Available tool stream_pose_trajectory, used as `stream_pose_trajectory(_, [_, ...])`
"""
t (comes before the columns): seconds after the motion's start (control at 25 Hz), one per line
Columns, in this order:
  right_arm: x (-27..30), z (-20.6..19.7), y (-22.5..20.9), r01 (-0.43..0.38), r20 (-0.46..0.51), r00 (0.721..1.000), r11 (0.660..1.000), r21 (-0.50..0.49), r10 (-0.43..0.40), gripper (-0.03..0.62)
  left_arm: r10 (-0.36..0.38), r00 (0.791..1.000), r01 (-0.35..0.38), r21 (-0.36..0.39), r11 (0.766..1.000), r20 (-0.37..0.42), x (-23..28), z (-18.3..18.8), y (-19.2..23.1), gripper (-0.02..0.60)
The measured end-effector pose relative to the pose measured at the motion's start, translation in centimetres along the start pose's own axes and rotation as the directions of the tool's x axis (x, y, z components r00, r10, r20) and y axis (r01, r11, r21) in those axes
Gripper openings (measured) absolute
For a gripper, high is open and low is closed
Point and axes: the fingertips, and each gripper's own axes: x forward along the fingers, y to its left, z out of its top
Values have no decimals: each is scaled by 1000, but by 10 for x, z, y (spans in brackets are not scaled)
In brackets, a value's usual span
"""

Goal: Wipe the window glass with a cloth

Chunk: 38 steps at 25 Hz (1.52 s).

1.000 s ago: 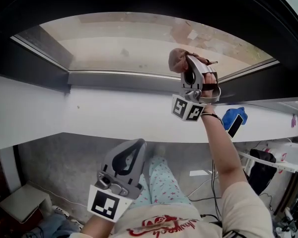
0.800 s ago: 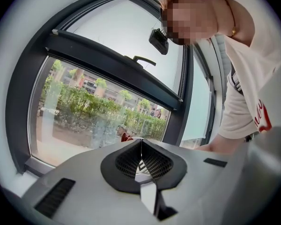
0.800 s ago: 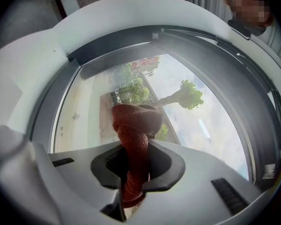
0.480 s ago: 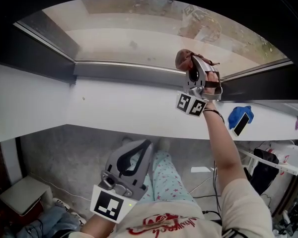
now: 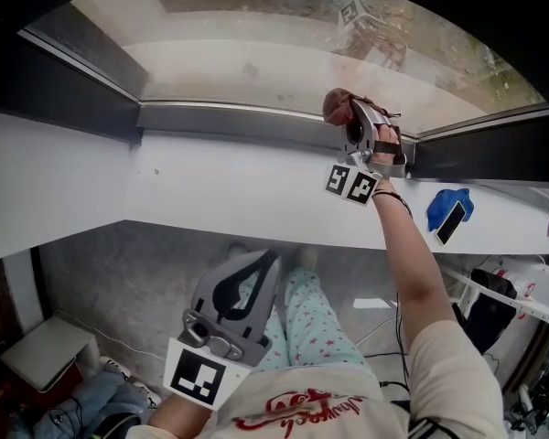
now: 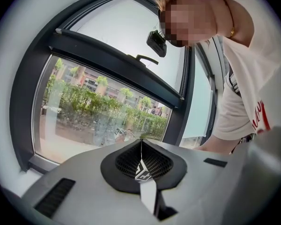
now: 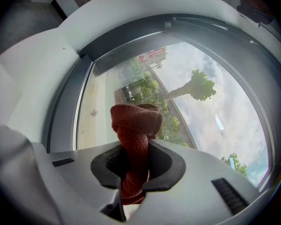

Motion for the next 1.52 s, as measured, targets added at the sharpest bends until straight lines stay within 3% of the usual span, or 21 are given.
stream_pose_trajectory(0.6, [9,-10,40,-89,-34,995,996,19,90,63,-16,1000,15,-31,999,-12,7,-2,-1,21])
stream_pose_trajectory(1.52, [26,-29,115,-238,-90,965,968,81,245,64,55,998,-57,-45,997,-32,6,-15,13,21])
